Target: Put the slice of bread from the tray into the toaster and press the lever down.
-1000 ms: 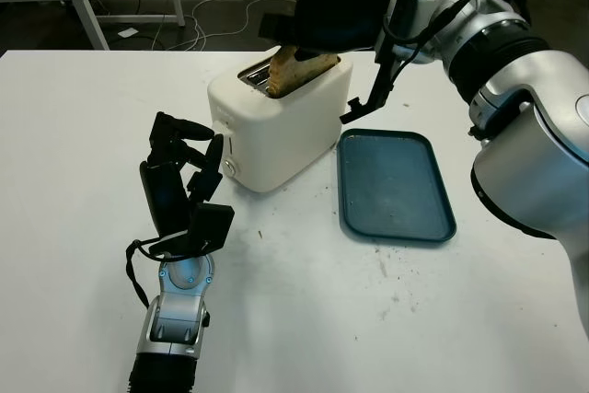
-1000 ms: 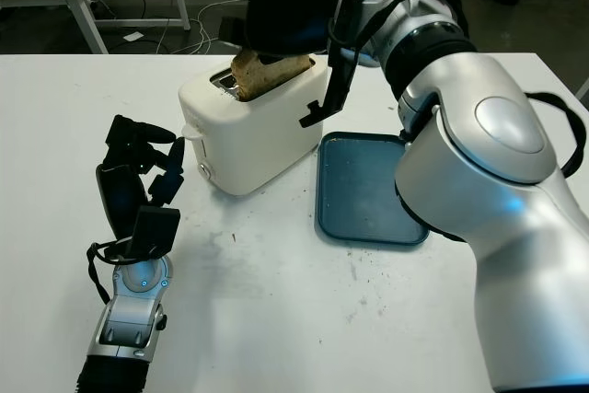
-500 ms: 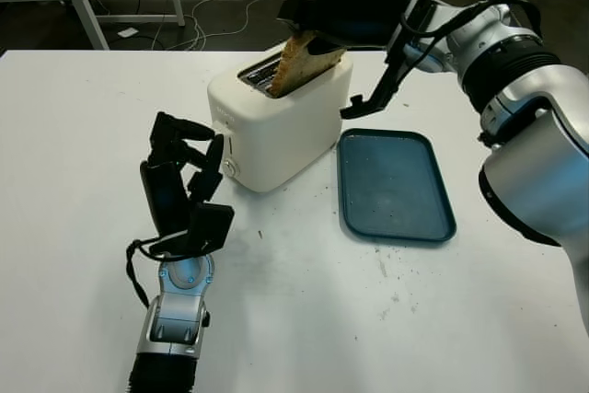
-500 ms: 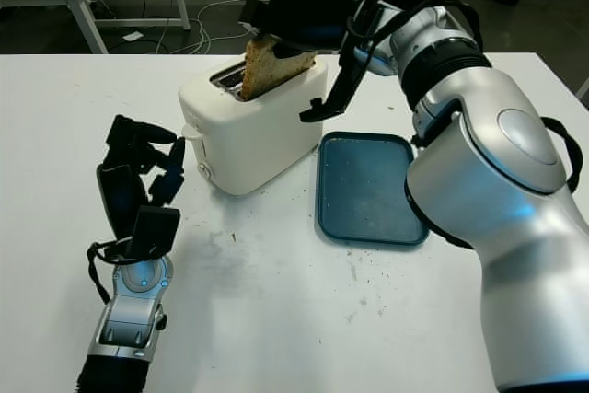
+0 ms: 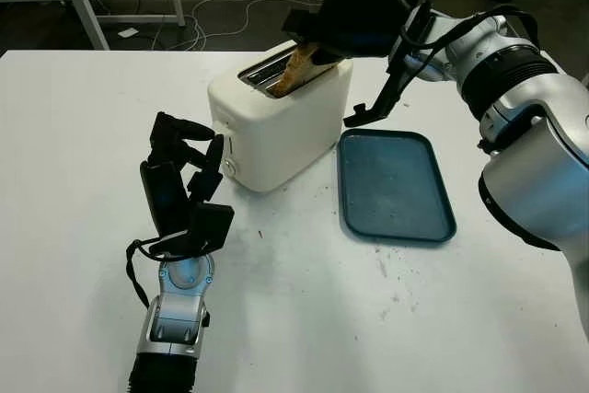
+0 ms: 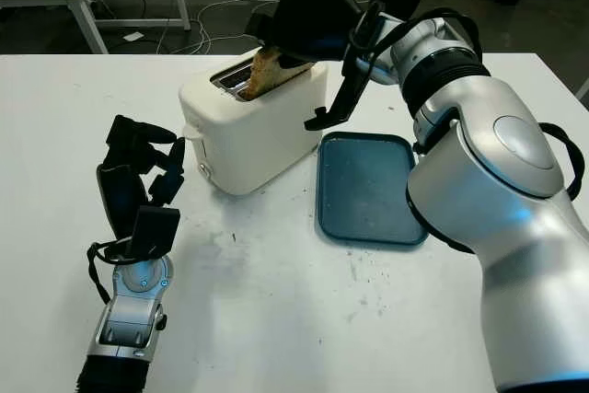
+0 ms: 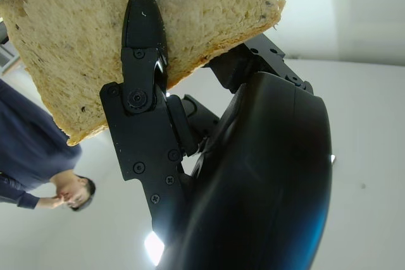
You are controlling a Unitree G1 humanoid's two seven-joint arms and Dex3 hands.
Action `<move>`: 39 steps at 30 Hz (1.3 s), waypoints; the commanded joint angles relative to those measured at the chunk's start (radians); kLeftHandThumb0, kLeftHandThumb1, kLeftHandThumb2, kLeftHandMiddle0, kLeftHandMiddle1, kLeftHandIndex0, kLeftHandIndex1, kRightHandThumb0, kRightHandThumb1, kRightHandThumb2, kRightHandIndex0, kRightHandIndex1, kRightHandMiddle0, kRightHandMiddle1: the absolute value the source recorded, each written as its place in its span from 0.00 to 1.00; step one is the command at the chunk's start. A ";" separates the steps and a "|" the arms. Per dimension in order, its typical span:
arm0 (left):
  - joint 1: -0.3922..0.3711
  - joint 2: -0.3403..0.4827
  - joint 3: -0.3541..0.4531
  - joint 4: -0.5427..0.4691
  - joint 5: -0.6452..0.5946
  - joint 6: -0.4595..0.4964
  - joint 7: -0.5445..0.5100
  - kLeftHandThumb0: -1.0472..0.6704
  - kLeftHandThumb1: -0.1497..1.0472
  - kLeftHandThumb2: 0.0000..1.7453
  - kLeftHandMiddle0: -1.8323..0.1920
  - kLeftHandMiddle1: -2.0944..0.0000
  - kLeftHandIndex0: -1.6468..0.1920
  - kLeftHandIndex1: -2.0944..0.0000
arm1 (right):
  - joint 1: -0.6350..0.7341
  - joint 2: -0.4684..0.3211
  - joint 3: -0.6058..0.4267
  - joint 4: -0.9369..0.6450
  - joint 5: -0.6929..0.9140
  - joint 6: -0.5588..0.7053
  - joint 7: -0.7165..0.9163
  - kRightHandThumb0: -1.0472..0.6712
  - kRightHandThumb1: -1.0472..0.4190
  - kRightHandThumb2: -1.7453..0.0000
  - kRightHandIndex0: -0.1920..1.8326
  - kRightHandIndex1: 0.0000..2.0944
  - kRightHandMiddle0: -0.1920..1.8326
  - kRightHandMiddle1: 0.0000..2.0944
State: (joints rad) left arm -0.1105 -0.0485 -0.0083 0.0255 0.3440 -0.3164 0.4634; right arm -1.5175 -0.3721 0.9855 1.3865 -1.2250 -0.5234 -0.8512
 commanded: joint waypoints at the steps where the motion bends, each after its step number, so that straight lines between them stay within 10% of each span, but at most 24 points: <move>1: 0.002 -0.014 -0.005 0.004 -0.002 -0.004 0.003 0.38 0.89 0.21 0.53 0.17 0.68 0.18 | 0.003 0.009 -0.011 -0.001 0.016 0.010 0.009 0.29 0.09 0.74 0.69 0.83 0.55 0.83; 6: 0.003 -0.015 -0.005 0.002 0.005 -0.002 0.010 0.37 0.89 0.21 0.53 0.17 0.69 0.17 | -0.003 0.024 -0.021 0.006 0.031 0.025 0.174 0.22 0.09 0.78 0.58 0.81 0.47 0.77; 11: 0.003 -0.012 -0.003 0.005 -0.003 -0.007 0.006 0.37 0.89 0.21 0.53 0.17 0.69 0.17 | -0.015 0.032 -0.008 0.002 0.023 0.058 0.336 0.15 0.09 0.89 0.32 0.34 0.40 0.17; 14: 0.001 -0.011 -0.002 0.009 0.000 -0.007 0.009 0.38 0.89 0.21 0.52 0.17 0.68 0.17 | -0.017 0.028 -0.010 -0.002 0.027 0.062 0.351 0.15 0.09 0.94 0.24 0.27 0.39 0.05; 39: 0.001 -0.016 -0.009 0.015 0.001 -0.008 0.009 0.38 0.89 0.21 0.52 0.17 0.68 0.17 | -0.095 0.006 -0.134 -0.013 0.113 0.104 0.392 0.27 0.09 0.97 0.09 0.32 0.29 0.01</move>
State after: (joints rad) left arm -0.1106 -0.0487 -0.0101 0.0324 0.3447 -0.3164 0.4658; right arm -1.5700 -0.3600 0.8707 1.3825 -1.1400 -0.4391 -0.4630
